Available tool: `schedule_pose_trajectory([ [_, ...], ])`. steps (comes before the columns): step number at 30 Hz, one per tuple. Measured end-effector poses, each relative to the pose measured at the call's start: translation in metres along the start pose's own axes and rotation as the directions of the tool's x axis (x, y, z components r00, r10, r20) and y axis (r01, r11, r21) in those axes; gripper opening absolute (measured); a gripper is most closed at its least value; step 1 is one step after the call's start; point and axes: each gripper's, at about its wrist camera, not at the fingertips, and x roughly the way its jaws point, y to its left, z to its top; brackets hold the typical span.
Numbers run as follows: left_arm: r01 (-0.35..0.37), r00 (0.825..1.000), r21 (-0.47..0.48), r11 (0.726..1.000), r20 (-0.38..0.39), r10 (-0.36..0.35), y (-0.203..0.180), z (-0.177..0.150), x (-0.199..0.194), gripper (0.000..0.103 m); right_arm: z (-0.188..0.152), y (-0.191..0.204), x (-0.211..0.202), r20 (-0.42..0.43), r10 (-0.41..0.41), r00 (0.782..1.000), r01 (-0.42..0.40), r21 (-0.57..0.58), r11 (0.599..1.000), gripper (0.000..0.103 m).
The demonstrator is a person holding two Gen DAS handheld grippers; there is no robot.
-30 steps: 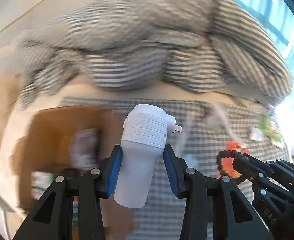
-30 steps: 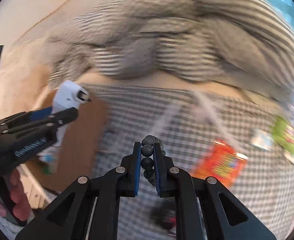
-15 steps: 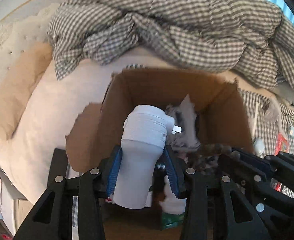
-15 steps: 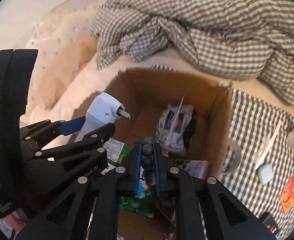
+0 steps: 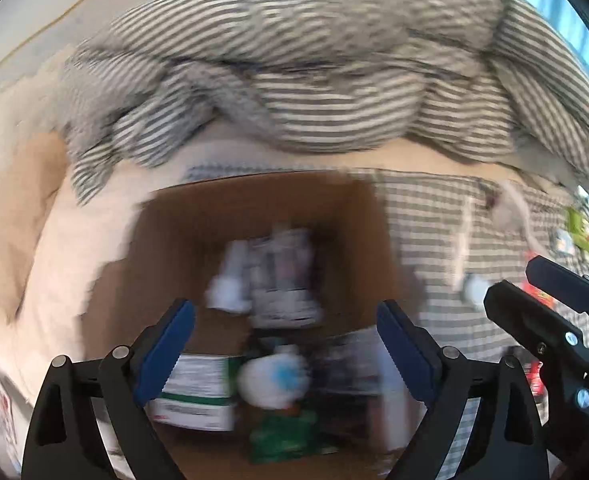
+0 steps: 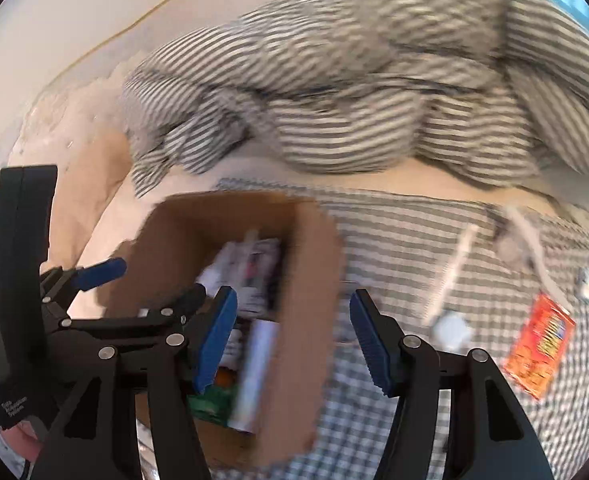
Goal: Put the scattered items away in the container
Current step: 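Carry the hair dryer and bracelet into the cardboard box and release both, then grasp the green snack bag with the right gripper while the left grasps the white tube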
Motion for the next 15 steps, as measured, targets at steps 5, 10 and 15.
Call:
schedule_pose_trajectory([
  [5, 0.034, 0.999, 0.098, 0.995, -0.004, -0.034, -0.102, -0.001, 0.007, 0.095, -0.013, -0.097, -0.022, -0.008, -0.049, 0.999, 0.050, 0.092, 0.994, 0.058],
  [10, 0.088, 0.995, 0.071, 0.994, -0.052, -0.084, -0.196, -0.006, 0.026, 0.095, -0.029, -0.206, -0.042, -0.042, -0.108, 0.993, 0.113, 0.126, 0.986, 0.059],
  [15, 0.112, 0.992, 0.070, 0.991, -0.062, -0.107, -0.301, 0.010, 0.047, 0.095, -0.036, -0.308, -0.068, -0.070, -0.201, 0.977, 0.208, 0.116, 0.971, 0.059],
])
